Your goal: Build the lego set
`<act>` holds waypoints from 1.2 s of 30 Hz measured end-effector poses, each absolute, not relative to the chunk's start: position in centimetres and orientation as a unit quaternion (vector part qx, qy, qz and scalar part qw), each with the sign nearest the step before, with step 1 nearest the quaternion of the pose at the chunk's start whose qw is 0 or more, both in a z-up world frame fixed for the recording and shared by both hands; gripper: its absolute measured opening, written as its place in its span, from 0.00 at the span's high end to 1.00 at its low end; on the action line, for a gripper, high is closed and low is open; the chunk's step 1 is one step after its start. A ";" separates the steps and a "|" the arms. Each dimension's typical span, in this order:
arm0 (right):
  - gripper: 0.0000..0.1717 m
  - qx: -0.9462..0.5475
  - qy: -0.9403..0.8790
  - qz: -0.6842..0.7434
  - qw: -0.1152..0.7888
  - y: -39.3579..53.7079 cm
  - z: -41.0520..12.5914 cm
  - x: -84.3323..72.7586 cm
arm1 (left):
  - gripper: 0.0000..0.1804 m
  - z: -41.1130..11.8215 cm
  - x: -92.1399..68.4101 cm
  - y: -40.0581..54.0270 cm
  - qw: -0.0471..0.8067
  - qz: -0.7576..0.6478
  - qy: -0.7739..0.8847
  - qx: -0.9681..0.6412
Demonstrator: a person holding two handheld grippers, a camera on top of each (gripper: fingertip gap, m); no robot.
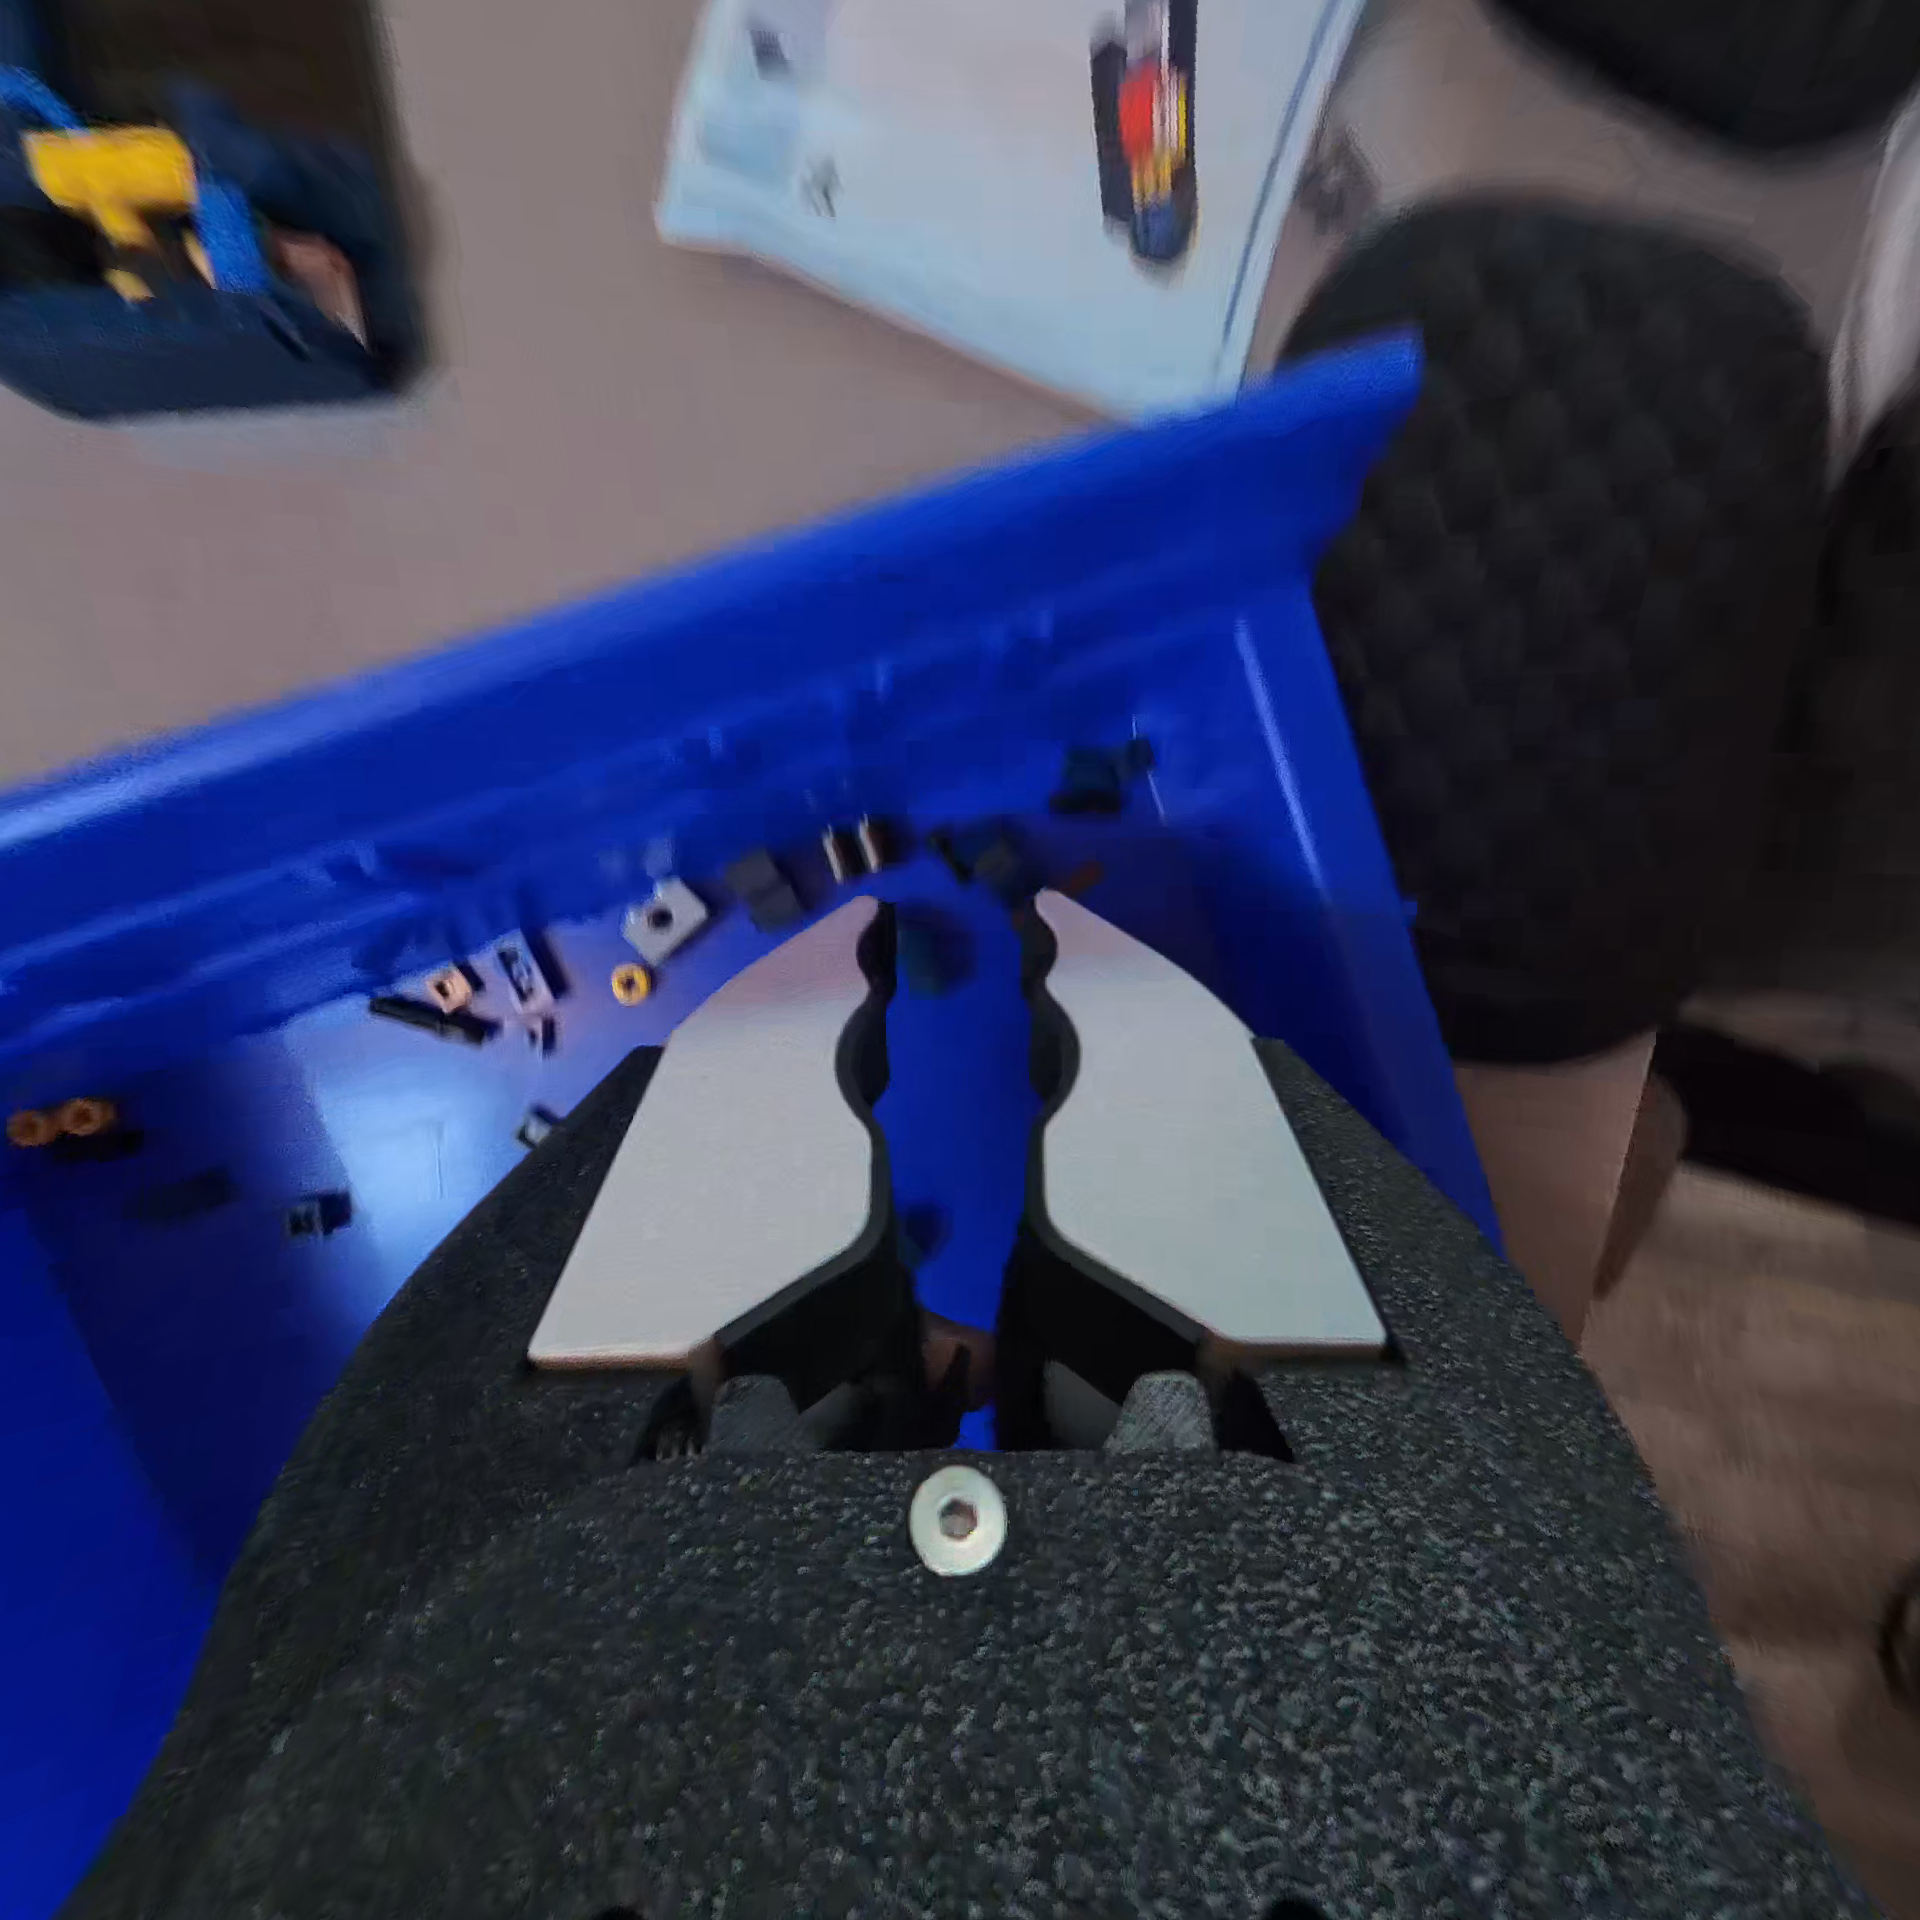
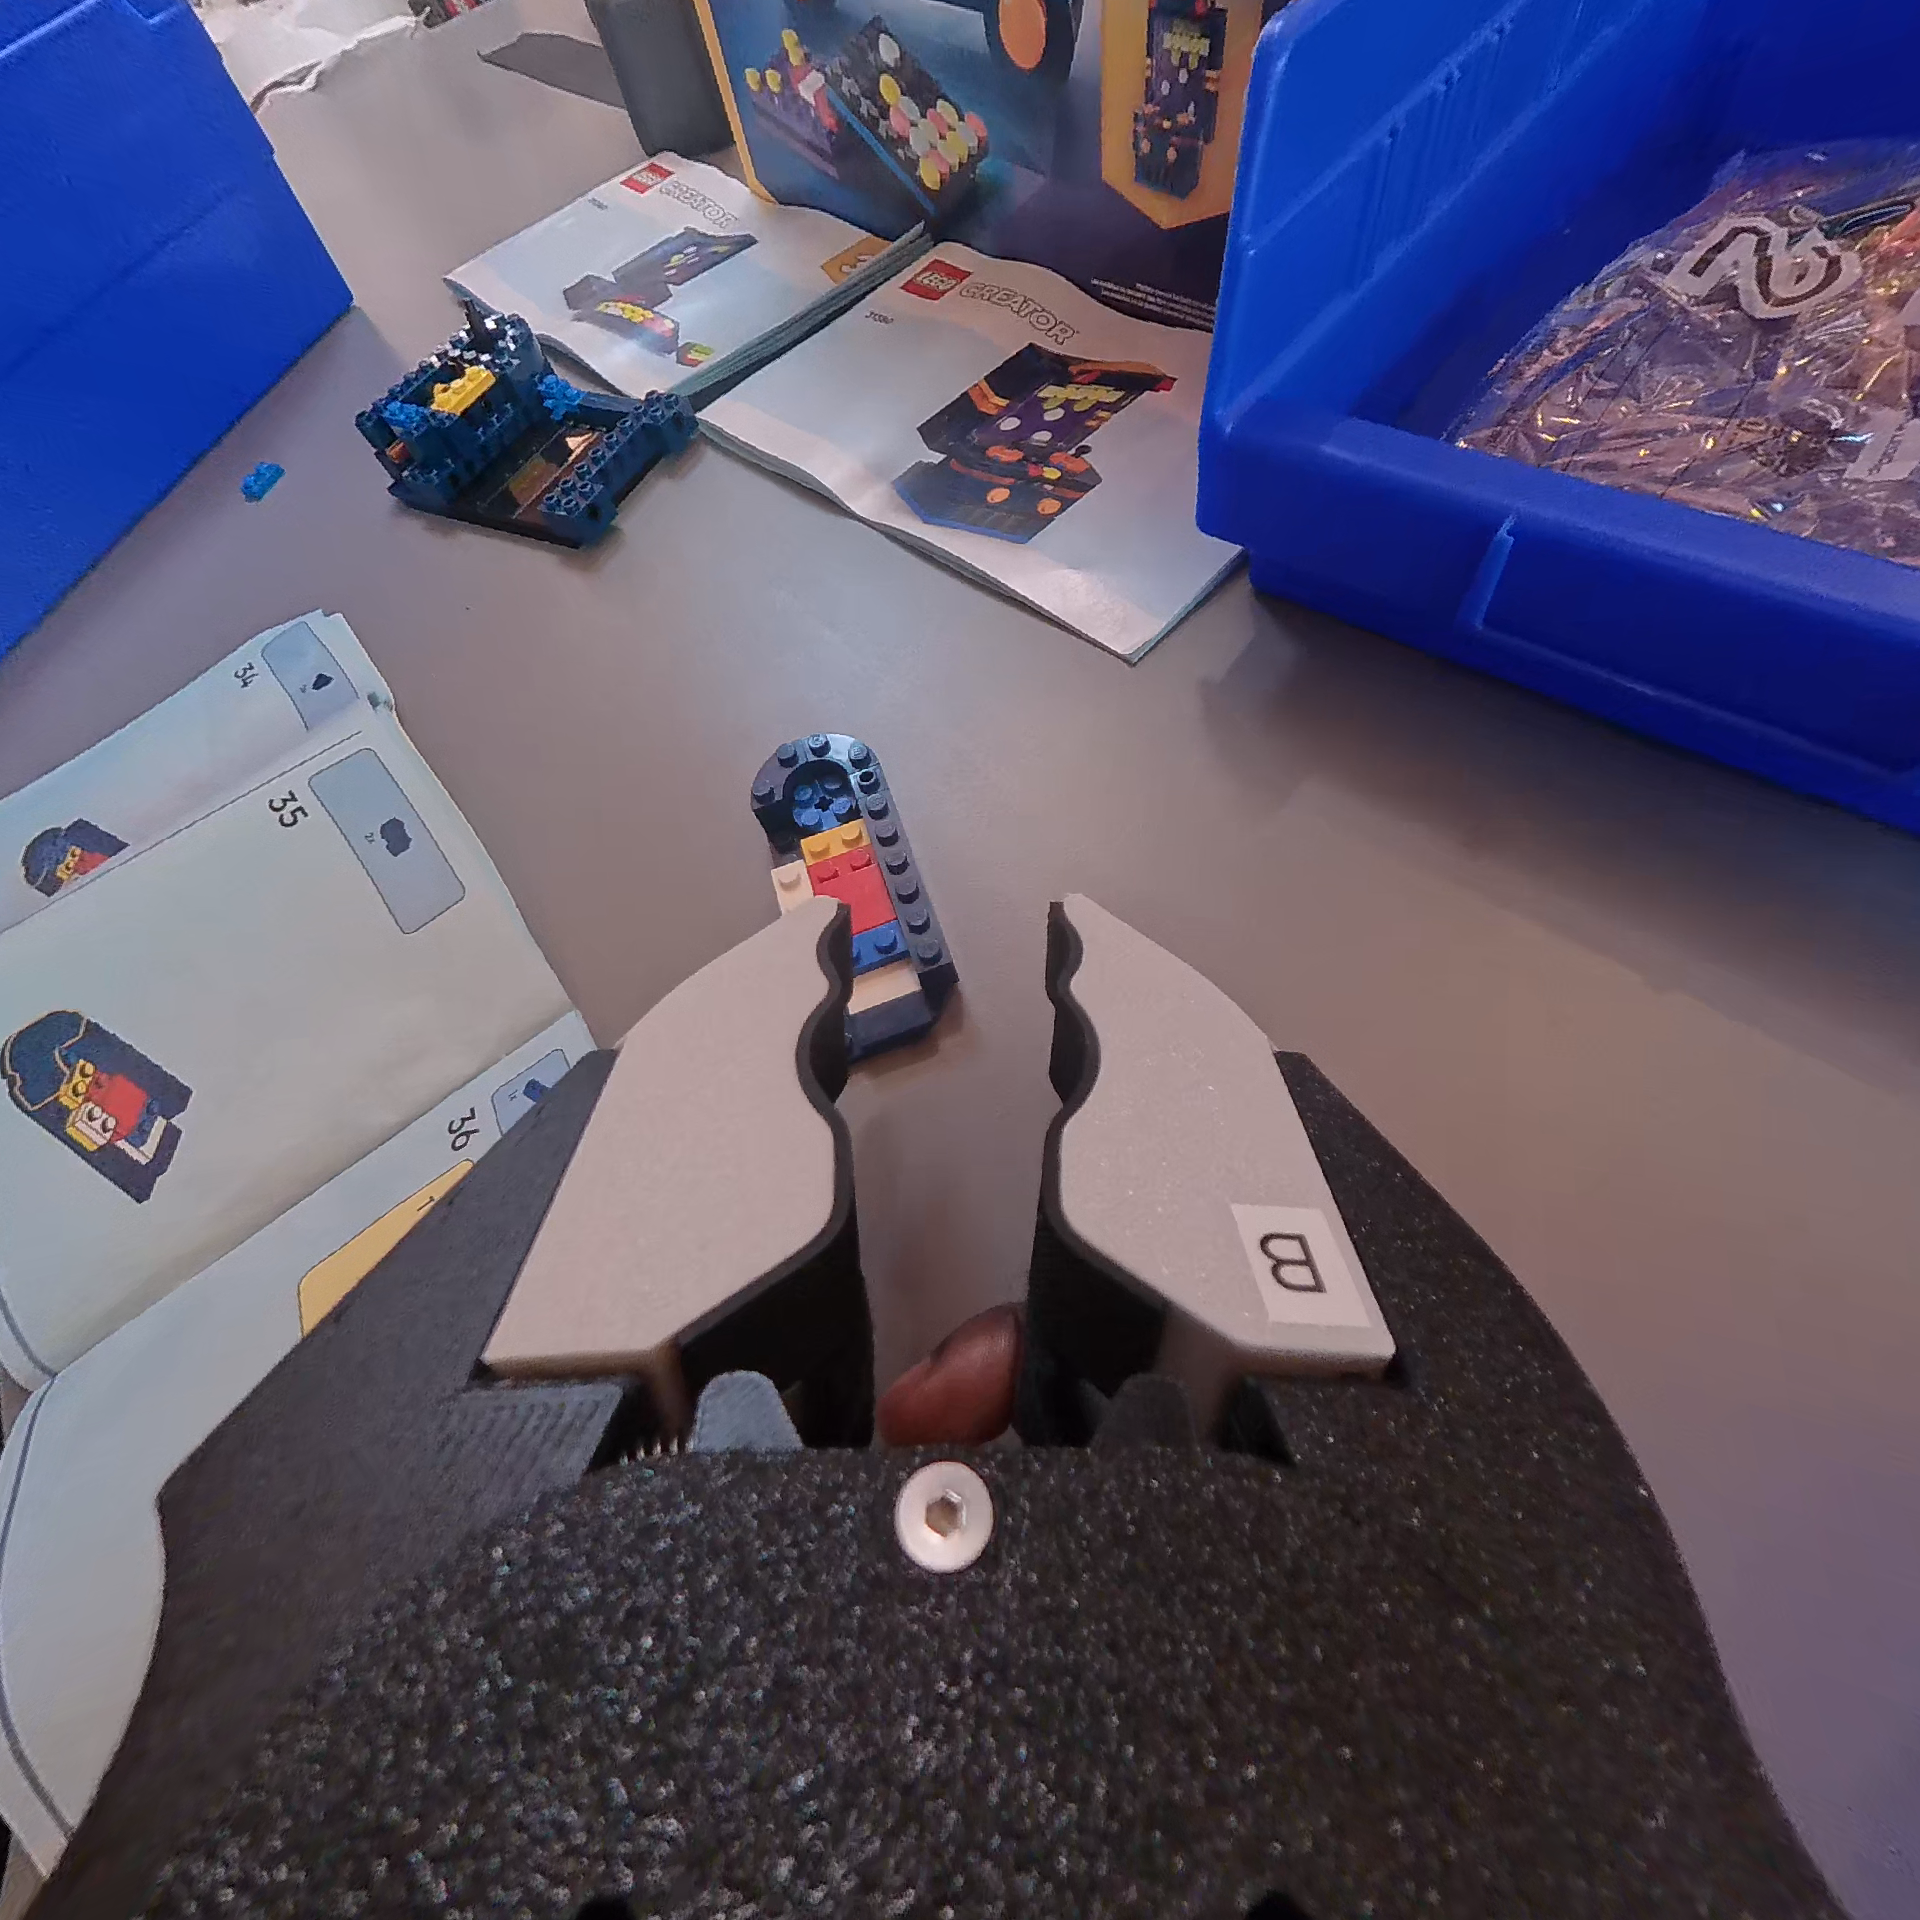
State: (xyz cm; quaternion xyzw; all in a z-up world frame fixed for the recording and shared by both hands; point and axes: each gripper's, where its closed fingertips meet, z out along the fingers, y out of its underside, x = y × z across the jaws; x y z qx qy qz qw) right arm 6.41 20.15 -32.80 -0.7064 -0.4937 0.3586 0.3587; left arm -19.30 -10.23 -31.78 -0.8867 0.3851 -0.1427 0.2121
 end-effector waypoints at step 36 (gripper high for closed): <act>0.79 -0.701 -0.511 0.347 0.357 19.7 -33.1 6.4 | 0.85 -34.0 -21.8 -10.9 0.156 0.000 0.409 -0.899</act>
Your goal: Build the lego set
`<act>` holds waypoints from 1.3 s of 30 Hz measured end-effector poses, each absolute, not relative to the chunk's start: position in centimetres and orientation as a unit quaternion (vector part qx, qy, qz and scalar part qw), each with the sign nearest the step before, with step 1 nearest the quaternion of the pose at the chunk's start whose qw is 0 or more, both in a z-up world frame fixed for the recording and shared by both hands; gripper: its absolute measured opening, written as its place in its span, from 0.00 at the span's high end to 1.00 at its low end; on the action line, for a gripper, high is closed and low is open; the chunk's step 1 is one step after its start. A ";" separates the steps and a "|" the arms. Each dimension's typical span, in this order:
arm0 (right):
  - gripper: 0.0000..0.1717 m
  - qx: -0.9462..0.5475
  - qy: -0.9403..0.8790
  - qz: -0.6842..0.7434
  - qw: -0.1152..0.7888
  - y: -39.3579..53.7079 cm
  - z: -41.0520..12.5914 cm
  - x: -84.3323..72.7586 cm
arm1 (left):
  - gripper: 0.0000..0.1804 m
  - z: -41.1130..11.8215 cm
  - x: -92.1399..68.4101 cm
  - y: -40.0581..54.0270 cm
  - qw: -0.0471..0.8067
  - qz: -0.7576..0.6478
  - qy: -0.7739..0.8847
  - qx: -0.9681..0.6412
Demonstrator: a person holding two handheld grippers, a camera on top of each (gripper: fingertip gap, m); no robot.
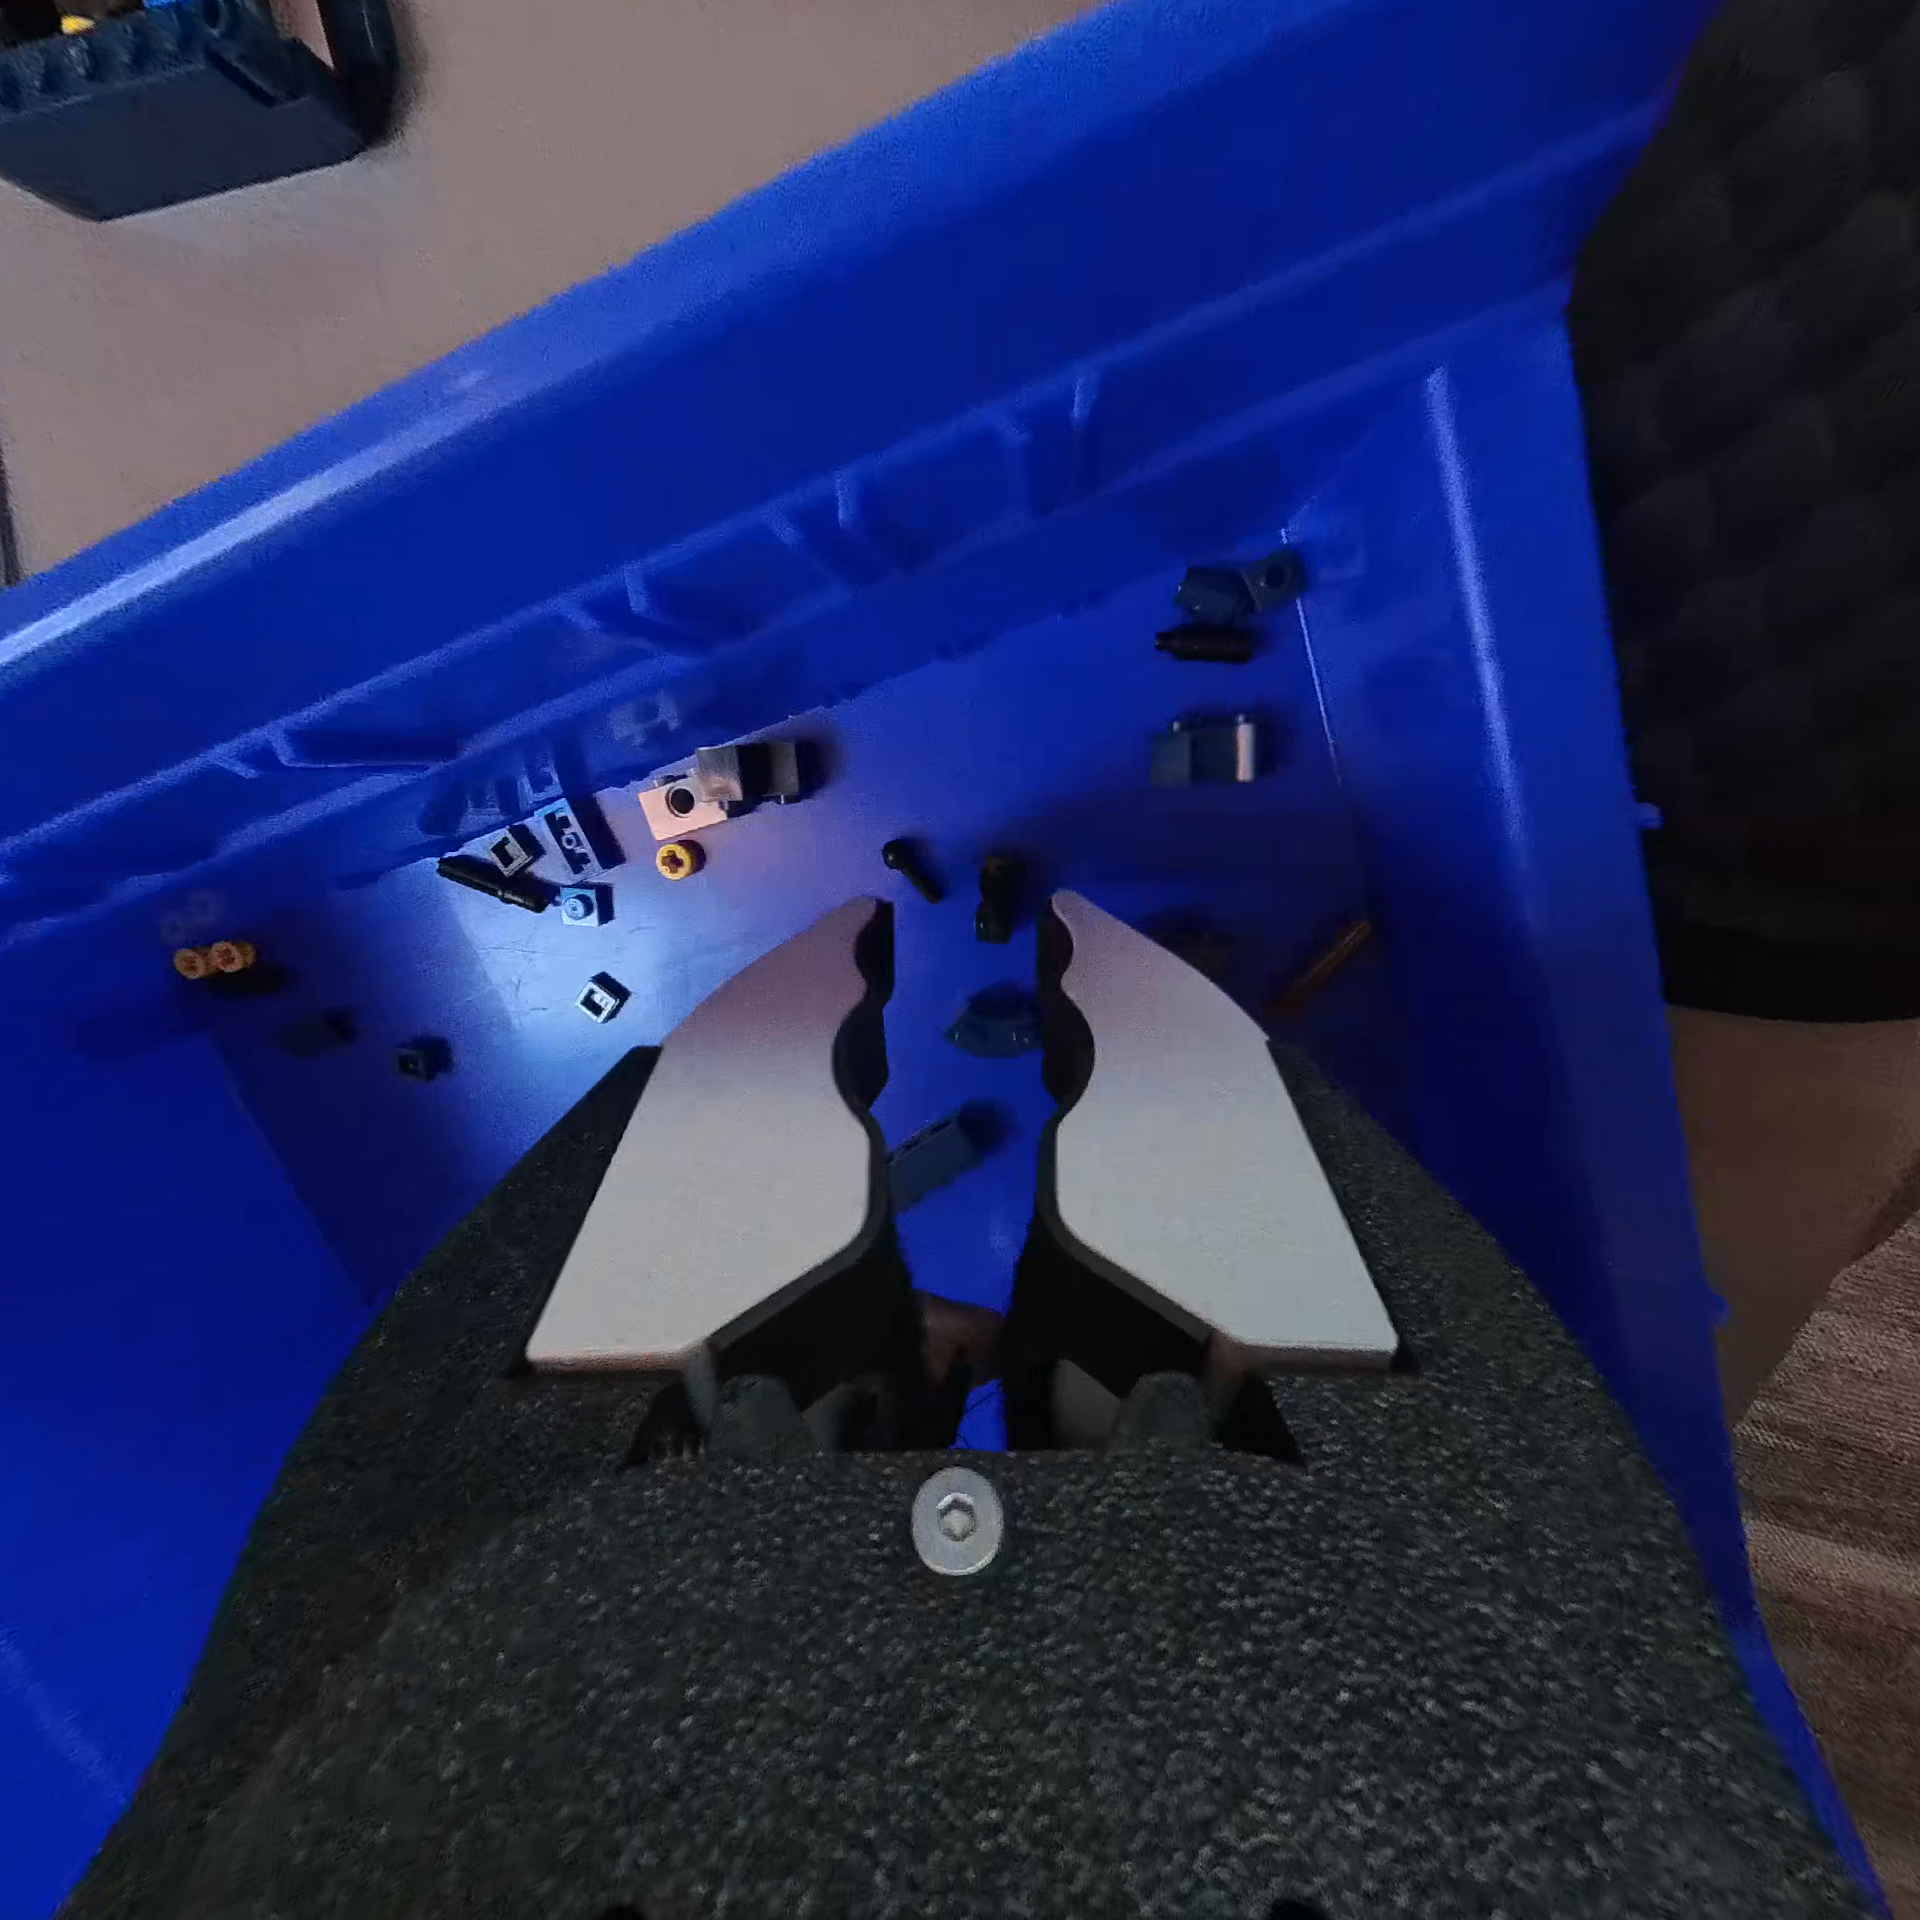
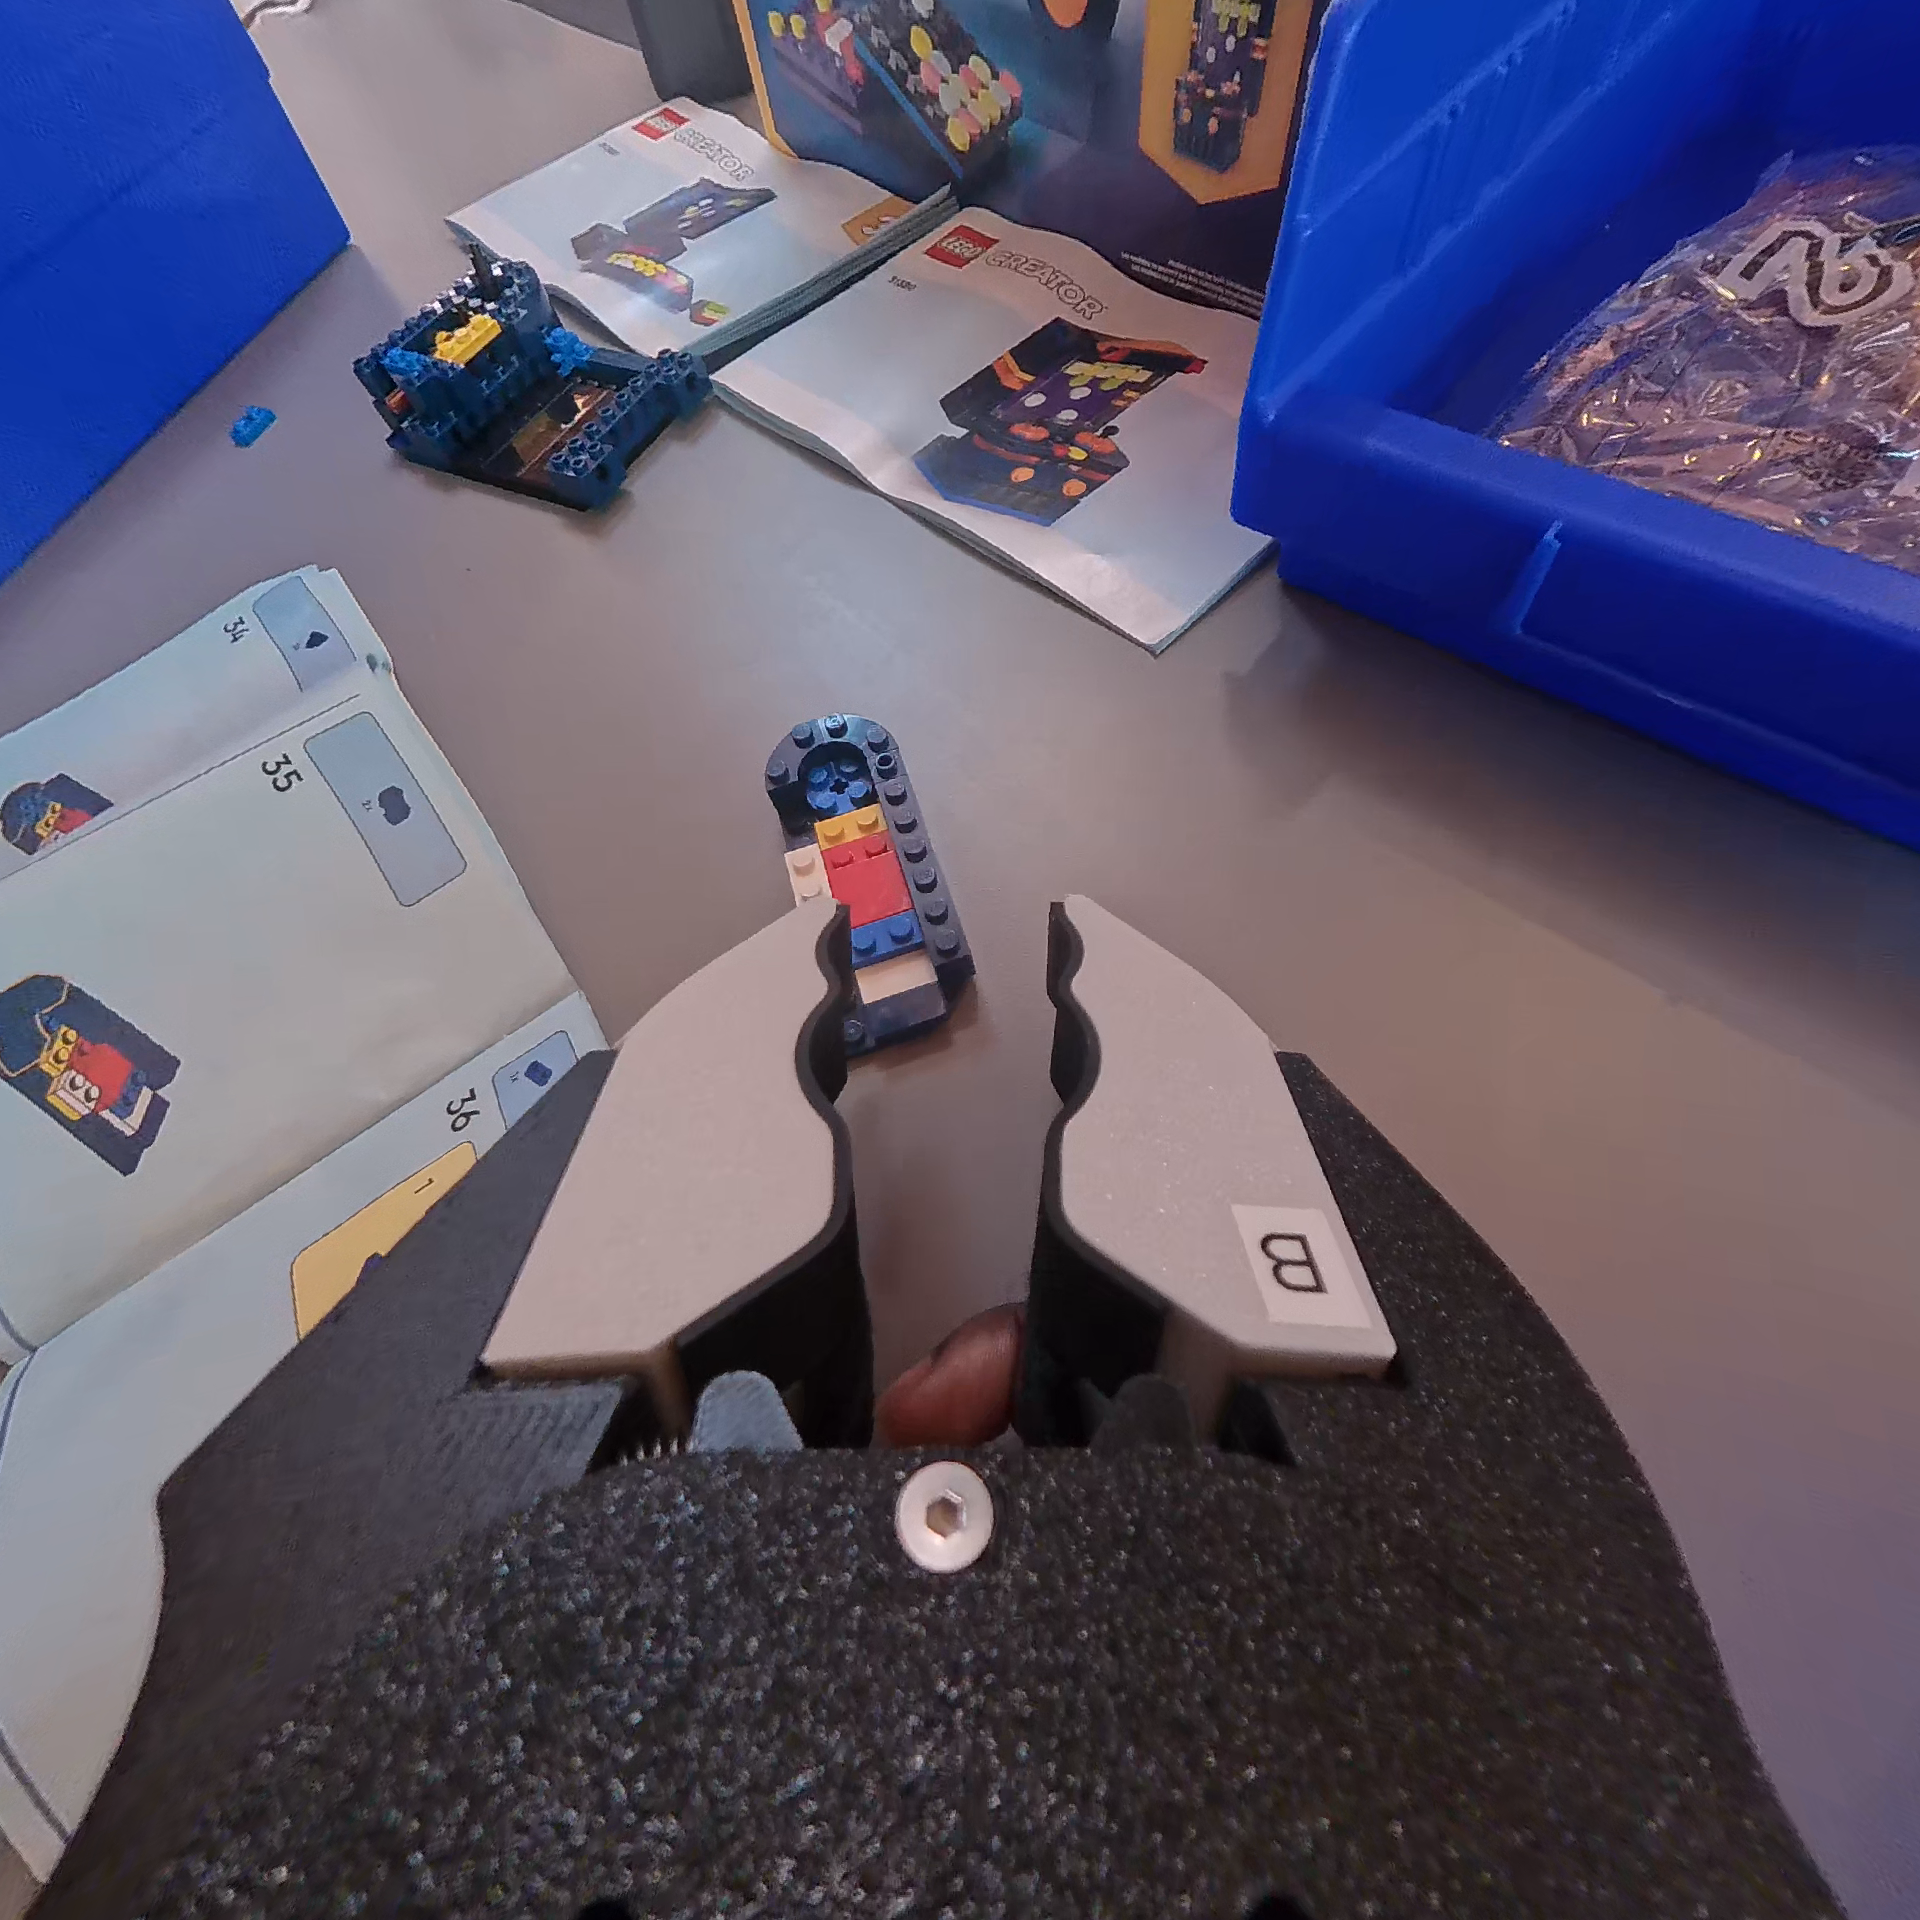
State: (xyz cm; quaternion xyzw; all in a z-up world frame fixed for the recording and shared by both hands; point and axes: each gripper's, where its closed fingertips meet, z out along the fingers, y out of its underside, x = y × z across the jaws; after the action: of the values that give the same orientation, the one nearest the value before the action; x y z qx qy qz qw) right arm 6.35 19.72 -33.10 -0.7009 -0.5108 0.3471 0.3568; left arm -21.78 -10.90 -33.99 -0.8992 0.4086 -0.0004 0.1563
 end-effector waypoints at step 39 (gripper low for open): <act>0.93 -0.257 -0.634 0.605 0.408 -7.5 -20.9 -2.1 | 0.96 -22.7 -1.4 -6.3 0.541 -0.189 0.336 -0.747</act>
State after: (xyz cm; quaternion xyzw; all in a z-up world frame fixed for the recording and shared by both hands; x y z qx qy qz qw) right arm -2.13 -7.47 -20.86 -0.2573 -0.6337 0.6046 0.4082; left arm -1.39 -6.26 -22.74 -0.7474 0.3358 -0.1885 0.5413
